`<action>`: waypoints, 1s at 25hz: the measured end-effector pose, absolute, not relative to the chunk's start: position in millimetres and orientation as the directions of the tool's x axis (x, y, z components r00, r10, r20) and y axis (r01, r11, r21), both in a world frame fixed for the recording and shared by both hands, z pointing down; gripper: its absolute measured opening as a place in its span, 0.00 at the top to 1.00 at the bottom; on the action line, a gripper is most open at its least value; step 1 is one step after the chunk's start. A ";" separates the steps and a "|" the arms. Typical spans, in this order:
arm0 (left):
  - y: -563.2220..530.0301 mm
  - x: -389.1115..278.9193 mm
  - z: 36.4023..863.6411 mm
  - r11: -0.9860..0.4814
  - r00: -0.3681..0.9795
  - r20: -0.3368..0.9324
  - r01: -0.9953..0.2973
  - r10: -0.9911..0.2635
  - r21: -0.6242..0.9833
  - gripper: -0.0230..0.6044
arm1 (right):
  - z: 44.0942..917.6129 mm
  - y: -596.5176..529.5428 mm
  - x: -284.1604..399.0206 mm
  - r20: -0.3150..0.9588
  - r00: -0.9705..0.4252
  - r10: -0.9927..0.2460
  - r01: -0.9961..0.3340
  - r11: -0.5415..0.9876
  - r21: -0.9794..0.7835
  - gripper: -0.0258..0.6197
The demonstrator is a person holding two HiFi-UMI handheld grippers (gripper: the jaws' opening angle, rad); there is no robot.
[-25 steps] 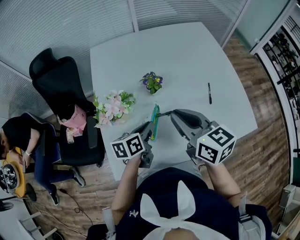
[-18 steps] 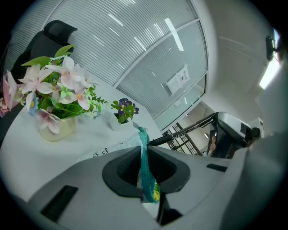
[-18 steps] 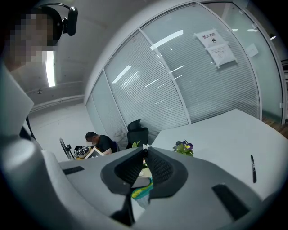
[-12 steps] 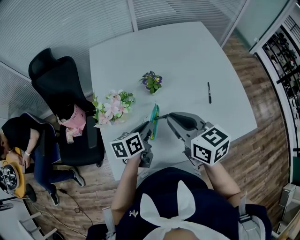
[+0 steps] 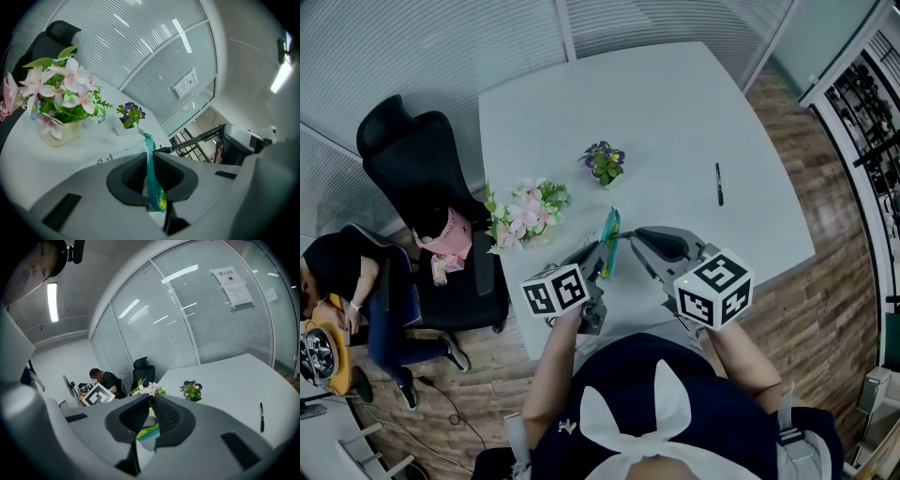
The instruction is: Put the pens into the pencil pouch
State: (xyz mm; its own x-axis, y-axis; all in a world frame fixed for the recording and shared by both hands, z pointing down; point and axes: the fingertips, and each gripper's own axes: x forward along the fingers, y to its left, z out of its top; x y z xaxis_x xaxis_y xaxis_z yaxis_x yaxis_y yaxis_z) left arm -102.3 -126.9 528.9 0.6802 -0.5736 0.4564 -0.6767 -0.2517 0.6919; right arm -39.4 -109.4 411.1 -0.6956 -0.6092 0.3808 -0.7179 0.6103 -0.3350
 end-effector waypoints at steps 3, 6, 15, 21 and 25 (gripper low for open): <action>-126.9 -102.4 529.1 -0.251 0.681 0.457 -0.676 -0.573 0.692 0.88 | 414.7 -110.0 -40.8 0.392 -0.696 -0.601 -0.717 0.611 -0.336 0.90; -126.5 -101.4 529.0 -0.253 0.683 0.457 -0.674 -0.570 0.694 0.88 | 419.5 -110.9 -42.5 0.406 -0.696 -0.591 -0.716 0.612 -0.336 0.90; -123.4 -96.3 527.5 -0.263 0.694 0.452 -0.667 -0.560 0.697 0.88 | 435.4 -112.0 -48.9 0.442 -0.697 -0.564 -0.712 0.614 -0.340 0.89; -123.5 -96.6 527.3 -0.258 0.693 0.449 -0.664 -0.563 0.701 0.88 | 455.4 -111.7 -55.4 0.481 -0.697 -0.533 -0.709 0.612 -0.349 0.89; -123.7 -96.9 527.8 -0.254 0.691 0.451 -0.666 -0.565 0.701 0.88 | 470.0 -110.3 -61.0 0.506 -0.694 -0.512 -0.708 0.613 -0.351 0.89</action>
State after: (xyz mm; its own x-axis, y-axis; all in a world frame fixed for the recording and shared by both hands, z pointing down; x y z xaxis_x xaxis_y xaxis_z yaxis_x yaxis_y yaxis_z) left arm -96.9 -123.7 527.8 0.6908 -0.5652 0.4509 -0.6659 -0.2545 0.7013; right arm -61.0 -110.3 470.0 -0.6941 -0.5118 0.5063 -0.7080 0.6127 -0.3511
